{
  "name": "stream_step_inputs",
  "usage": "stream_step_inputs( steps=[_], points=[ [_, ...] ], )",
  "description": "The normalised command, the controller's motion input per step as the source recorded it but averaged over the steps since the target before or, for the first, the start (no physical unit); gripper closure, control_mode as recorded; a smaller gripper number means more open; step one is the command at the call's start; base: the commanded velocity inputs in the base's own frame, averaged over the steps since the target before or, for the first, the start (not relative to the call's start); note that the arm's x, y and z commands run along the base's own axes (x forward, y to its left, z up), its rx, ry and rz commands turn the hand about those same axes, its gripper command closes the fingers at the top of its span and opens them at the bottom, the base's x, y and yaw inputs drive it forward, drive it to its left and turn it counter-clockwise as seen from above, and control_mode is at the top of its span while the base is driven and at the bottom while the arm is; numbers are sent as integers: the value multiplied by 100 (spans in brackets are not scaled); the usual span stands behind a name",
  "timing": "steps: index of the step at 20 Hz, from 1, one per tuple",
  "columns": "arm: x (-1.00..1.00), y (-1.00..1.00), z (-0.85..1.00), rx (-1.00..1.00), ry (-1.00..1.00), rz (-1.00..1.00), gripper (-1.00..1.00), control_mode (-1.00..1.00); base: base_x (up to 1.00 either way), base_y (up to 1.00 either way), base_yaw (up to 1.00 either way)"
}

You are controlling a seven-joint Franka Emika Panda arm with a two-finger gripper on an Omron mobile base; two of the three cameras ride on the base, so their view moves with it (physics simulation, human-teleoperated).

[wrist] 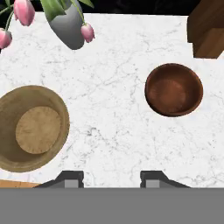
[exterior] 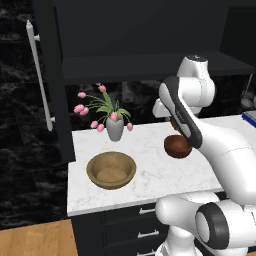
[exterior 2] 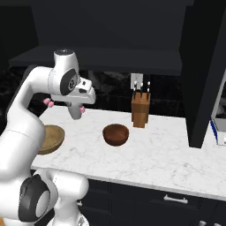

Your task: Pick up the bowls on the counter and stack them on top of one another in the open cabinet. Place the smaller bowl on top of the larger bowl.

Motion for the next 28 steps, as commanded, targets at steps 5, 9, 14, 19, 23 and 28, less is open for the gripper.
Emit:
stream_step_inputs(
  steps=[5,9,14,19,23,28],
  points=[
    [1,-12,0,6,0,-7,-100,-100,0,0,0],
    [4,-46,-14,11,3,-39,-100,-100,0,0,0],
    [6,-91,-14,15,-5,-16,-100,-100,0,0,0],
    [23,-37,-8,0,-4,3,-100,-100,0,0,0],
    [10,-29,-83,-1,7,2,-100,-100,0,0,0],
    [0,-43,-95,5,15,-23,-100,-100,0,0,0]
  ],
)
